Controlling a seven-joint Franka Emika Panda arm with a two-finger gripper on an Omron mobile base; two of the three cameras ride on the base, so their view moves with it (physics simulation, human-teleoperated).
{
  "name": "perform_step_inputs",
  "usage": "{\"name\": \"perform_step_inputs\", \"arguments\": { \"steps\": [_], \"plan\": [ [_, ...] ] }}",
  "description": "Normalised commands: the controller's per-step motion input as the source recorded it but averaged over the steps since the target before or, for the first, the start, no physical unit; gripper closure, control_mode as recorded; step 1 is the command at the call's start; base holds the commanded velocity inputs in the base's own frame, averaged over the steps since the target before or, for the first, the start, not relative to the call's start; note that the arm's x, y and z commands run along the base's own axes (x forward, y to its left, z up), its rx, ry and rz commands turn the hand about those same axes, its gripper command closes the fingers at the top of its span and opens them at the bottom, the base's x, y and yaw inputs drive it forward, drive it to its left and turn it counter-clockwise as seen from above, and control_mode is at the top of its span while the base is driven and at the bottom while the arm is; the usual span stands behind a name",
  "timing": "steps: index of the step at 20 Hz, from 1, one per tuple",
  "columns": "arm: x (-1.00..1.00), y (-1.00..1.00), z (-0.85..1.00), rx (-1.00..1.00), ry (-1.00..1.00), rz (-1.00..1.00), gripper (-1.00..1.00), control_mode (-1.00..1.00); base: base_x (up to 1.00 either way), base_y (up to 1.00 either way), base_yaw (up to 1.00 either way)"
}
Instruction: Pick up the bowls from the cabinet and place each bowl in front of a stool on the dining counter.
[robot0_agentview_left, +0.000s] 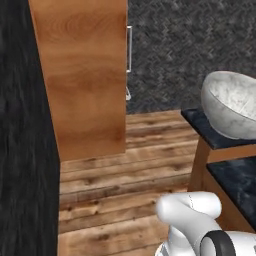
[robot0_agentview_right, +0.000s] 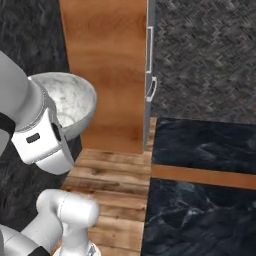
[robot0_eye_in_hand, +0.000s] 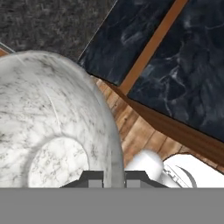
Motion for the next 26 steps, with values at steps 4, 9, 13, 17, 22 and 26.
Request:
{"name": "perform_step_inputs", "arguments": {
  "steps": [4, 9, 13, 17, 22, 26],
  "plan": [
    [0.0, 0.0, 0.0, 0.0, 0.0, 0.0, 1.0, 1.0, 0.89, 0.0, 0.0],
    [0.0, 0.0, 0.0, 0.0, 0.0, 0.0, 1.0, 1.0, 0.8, 0.0, -0.01],
    [0.0, 0.0, 0.0, 0.0, 0.0, 0.0, 1.0, 1.0, 0.57, 0.0, -0.06],
    [0.0, 0.0, 0.0, 0.0, 0.0, 0.0, 1.0, 1.0, 0.31, 0.0, -0.12],
    [0.0, 0.0, 0.0, 0.0, 0.0, 0.0, 1.0, 1.0, 0.3, 0.0, -0.15],
    [0.0, 0.0, 0.0, 0.0, 0.0, 0.0, 1.0, 1.0, 0.48, 0.0, -0.18]
  ]
}}
